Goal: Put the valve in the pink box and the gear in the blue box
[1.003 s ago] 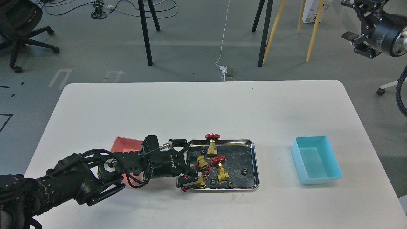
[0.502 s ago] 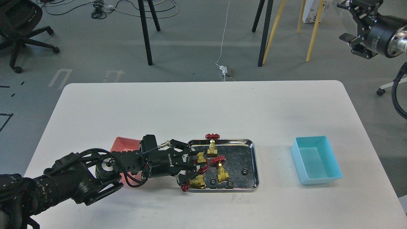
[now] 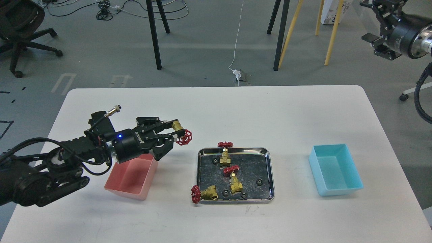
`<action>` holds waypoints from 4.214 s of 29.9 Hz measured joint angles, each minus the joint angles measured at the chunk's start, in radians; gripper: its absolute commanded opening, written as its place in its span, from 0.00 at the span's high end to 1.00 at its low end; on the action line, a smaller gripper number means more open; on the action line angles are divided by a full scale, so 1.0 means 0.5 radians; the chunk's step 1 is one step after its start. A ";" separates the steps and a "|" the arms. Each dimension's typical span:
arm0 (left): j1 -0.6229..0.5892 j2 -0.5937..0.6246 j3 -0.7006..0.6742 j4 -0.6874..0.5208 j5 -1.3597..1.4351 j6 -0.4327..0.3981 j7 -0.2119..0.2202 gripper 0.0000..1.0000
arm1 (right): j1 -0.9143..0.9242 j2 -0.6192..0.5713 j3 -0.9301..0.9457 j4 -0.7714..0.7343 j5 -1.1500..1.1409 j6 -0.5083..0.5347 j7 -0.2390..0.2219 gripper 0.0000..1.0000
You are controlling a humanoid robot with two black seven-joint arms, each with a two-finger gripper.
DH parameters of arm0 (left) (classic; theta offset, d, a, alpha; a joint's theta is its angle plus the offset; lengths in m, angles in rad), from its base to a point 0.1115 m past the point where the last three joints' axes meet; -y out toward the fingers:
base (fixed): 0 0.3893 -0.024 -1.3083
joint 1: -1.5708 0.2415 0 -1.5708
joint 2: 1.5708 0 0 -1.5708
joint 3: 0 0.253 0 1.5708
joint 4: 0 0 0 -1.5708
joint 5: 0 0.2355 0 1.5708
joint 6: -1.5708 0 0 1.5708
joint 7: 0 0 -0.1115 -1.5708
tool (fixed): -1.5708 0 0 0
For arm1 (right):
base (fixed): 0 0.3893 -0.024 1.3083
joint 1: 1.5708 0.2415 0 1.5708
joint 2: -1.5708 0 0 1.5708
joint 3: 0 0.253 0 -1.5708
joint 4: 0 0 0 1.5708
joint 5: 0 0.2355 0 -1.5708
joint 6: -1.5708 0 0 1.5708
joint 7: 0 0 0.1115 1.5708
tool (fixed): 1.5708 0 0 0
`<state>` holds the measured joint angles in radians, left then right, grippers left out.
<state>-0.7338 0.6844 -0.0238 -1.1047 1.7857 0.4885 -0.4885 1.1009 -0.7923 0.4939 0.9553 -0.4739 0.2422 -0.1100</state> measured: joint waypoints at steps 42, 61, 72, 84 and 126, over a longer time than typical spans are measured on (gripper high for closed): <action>0.093 0.471 -0.432 0.063 -1.704 -0.832 0.000 0.00 | 0.135 0.325 -0.155 -0.022 -0.388 0.349 0.133 0.02; -0.799 0.232 -0.878 1.946 -3.140 -1.953 0.000 0.00 | 0.291 0.499 -1.216 0.785 -2.453 0.494 0.770 0.02; -0.924 0.224 -0.883 2.048 -3.150 -1.804 0.000 0.00 | 0.323 0.949 -1.664 0.517 -2.629 0.493 0.791 0.03; -0.931 0.246 -0.879 2.050 -3.197 -1.792 0.000 0.00 | 0.213 1.207 -1.722 0.194 -2.700 0.493 0.788 0.09; -0.926 0.279 -0.876 2.053 -3.197 -1.791 0.000 0.00 | 0.186 1.252 -1.797 0.182 -2.752 0.493 0.740 0.56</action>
<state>-1.1968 0.8237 -0.4617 -0.0782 0.1871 -0.4069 -0.4887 1.1938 -0.1661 -0.4047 1.0460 -1.8499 0.4889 0.2598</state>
